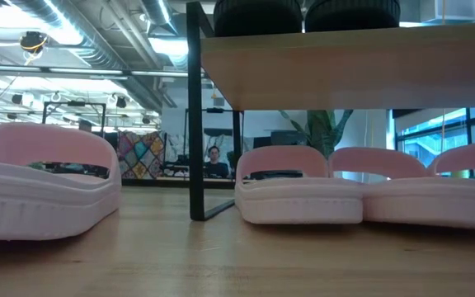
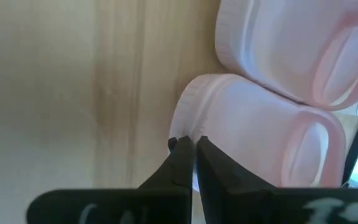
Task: Pick and place slides into the shelf
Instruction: Put the left pink slipper under the shelf
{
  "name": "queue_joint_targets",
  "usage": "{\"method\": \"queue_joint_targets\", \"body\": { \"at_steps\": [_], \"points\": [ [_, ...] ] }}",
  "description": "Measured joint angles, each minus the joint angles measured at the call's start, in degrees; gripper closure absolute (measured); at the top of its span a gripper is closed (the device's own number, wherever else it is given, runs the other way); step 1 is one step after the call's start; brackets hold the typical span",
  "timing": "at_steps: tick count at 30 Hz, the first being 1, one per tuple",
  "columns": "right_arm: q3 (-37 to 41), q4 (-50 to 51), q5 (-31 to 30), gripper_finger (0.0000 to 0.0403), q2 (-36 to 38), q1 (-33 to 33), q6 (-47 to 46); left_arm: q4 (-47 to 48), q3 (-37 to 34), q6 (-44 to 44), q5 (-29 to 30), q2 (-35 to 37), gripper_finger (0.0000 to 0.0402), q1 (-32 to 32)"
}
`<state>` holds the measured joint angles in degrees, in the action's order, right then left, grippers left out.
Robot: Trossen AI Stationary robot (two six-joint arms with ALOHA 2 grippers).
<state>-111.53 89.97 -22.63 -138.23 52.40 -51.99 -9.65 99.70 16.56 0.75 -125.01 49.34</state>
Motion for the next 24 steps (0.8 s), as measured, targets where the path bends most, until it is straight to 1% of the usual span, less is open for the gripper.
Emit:
{"method": "queue_joint_targets", "body": {
  "at_steps": [7,13,17,24],
  "points": [
    [3.08,-1.23,-0.03,0.0393,0.0,0.02,-0.19,-0.01,0.0,0.12,0.0,0.0,0.0206,0.0],
    [3.04,-1.66,-0.2,0.0393,0.0,0.0,-0.24,0.11,0.0,0.94,0.0,0.0,0.0206,0.0],
    [2.96,-0.62,0.43,0.0396,0.0,-0.19,-3.12,0.16,0.0,0.96,0.0,0.0,0.0206,0.0],
    [2.96,-0.2,1.05,0.0396,0.0,-0.28,-3.15,0.16,0.0,1.05,0.0,0.0,0.0206,0.0]
  ]
}}
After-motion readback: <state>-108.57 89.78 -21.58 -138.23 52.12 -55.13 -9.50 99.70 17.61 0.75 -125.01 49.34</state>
